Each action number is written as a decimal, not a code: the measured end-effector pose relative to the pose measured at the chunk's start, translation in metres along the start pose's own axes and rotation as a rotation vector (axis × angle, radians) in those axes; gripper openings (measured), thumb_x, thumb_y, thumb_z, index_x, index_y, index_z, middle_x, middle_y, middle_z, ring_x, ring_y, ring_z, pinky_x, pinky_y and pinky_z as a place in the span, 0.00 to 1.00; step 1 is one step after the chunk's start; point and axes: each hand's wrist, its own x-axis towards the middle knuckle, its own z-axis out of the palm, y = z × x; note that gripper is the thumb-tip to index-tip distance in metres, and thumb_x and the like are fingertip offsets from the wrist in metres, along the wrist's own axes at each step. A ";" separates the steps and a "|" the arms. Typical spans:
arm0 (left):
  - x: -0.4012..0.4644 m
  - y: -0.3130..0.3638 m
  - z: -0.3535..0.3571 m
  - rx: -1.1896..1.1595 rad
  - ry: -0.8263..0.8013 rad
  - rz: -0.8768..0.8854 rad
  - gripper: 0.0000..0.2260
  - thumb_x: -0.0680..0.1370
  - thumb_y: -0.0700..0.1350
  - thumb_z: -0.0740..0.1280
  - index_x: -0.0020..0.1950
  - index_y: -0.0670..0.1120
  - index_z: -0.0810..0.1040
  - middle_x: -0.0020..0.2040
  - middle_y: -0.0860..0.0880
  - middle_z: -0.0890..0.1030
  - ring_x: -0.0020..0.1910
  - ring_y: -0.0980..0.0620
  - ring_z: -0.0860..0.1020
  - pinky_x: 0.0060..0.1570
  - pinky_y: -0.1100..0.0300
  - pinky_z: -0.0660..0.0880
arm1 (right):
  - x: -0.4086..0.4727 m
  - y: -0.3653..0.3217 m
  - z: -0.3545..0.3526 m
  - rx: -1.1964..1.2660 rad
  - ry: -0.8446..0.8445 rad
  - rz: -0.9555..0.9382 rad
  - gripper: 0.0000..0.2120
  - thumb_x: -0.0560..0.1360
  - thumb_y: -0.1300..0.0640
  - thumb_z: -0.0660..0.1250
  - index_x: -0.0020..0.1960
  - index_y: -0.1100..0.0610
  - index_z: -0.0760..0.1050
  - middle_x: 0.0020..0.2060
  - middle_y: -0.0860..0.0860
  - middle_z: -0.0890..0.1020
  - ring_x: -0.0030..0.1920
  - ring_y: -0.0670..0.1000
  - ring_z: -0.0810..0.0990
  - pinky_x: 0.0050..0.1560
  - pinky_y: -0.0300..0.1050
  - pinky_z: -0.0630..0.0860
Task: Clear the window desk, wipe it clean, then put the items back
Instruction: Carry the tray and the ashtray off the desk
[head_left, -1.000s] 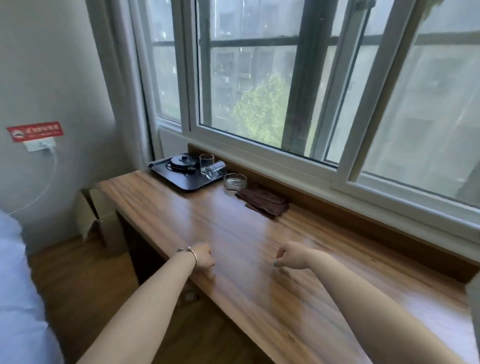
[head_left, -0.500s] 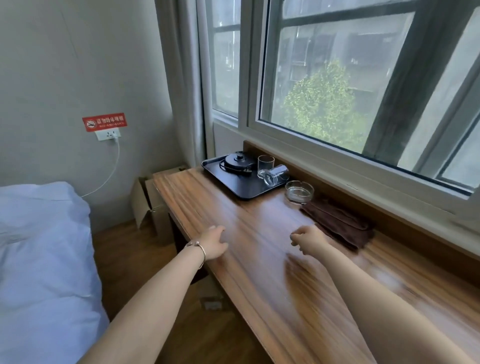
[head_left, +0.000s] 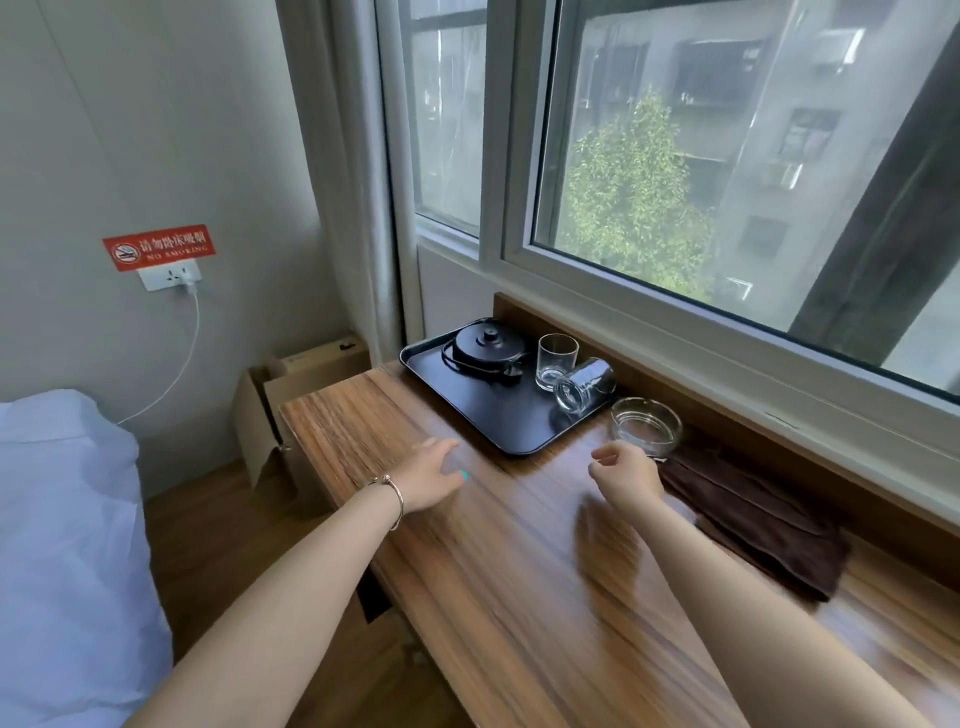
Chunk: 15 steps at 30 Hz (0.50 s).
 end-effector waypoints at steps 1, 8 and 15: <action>0.009 -0.004 -0.002 -0.004 -0.003 0.007 0.26 0.79 0.51 0.63 0.76 0.47 0.61 0.74 0.45 0.64 0.74 0.47 0.61 0.71 0.57 0.59 | 0.004 -0.001 0.000 -0.003 0.030 0.017 0.11 0.75 0.58 0.66 0.56 0.53 0.79 0.54 0.51 0.82 0.54 0.53 0.79 0.51 0.45 0.73; 0.090 -0.048 -0.029 -0.053 0.010 0.088 0.30 0.78 0.52 0.65 0.77 0.48 0.59 0.75 0.47 0.62 0.74 0.48 0.58 0.72 0.56 0.56 | 0.043 -0.028 0.024 0.079 0.145 0.102 0.15 0.74 0.56 0.71 0.59 0.58 0.76 0.54 0.54 0.82 0.54 0.54 0.79 0.53 0.46 0.73; 0.206 -0.088 -0.077 -0.086 0.021 0.265 0.32 0.77 0.56 0.66 0.77 0.51 0.59 0.76 0.50 0.62 0.74 0.52 0.60 0.70 0.59 0.58 | 0.060 -0.058 0.084 0.166 0.366 0.277 0.23 0.74 0.48 0.71 0.66 0.53 0.73 0.59 0.53 0.81 0.62 0.57 0.77 0.57 0.49 0.69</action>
